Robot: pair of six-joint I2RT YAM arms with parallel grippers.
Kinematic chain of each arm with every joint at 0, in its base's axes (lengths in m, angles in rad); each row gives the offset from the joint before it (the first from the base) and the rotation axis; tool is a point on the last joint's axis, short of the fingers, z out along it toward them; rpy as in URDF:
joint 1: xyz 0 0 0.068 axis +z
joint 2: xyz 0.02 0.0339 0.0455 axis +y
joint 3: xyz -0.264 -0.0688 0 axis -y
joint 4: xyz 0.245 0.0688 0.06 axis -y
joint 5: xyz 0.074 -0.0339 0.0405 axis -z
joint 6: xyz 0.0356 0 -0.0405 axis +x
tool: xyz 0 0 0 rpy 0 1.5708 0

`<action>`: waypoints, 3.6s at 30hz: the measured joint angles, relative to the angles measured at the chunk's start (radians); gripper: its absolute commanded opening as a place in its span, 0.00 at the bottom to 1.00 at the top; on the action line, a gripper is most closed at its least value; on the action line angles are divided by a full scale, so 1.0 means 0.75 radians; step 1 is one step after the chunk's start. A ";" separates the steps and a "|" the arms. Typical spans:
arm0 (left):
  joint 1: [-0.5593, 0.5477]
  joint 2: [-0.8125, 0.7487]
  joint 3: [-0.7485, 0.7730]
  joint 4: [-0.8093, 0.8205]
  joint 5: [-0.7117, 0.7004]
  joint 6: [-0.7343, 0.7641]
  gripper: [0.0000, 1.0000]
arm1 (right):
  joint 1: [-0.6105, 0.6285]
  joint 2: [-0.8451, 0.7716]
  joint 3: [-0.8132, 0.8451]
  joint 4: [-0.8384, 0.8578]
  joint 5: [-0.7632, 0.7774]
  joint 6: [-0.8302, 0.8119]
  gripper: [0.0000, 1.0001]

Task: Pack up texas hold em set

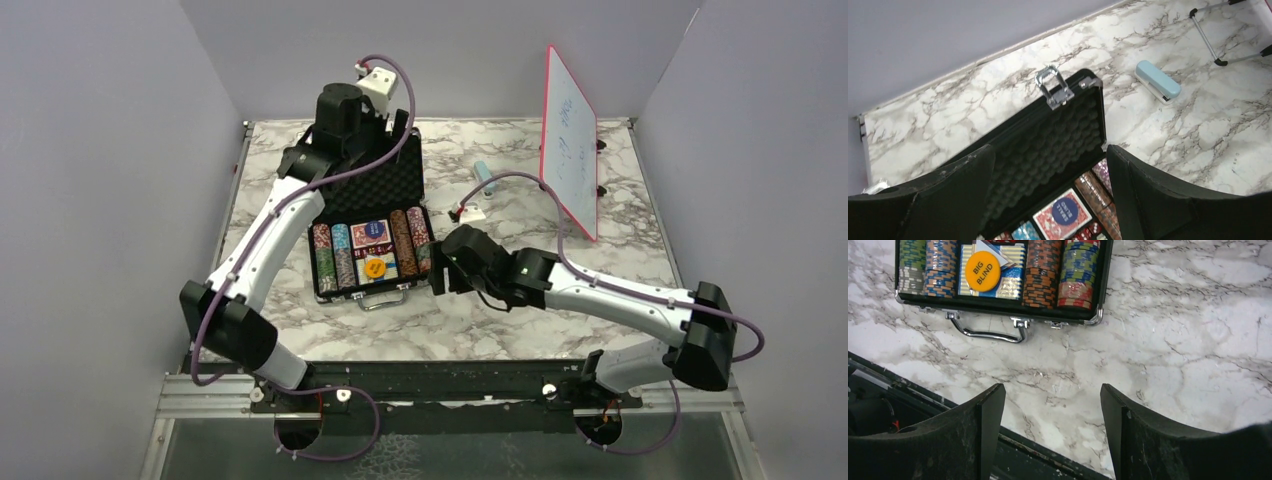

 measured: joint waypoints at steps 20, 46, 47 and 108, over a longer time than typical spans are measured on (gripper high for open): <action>0.107 0.062 -0.164 0.076 0.356 0.117 0.82 | -0.005 -0.255 0.047 -0.133 0.090 0.077 0.73; 0.101 -0.436 -0.922 -0.104 0.863 -0.310 0.51 | -0.006 -0.252 -0.164 0.097 -0.136 -0.066 0.45; 0.101 -0.414 -0.945 -0.100 0.843 -0.323 0.49 | -0.006 -0.213 -0.164 0.115 -0.142 -0.073 0.43; 0.083 -0.232 -1.001 -0.087 0.408 -0.642 0.13 | -0.020 0.503 0.098 0.173 -0.155 -0.186 0.01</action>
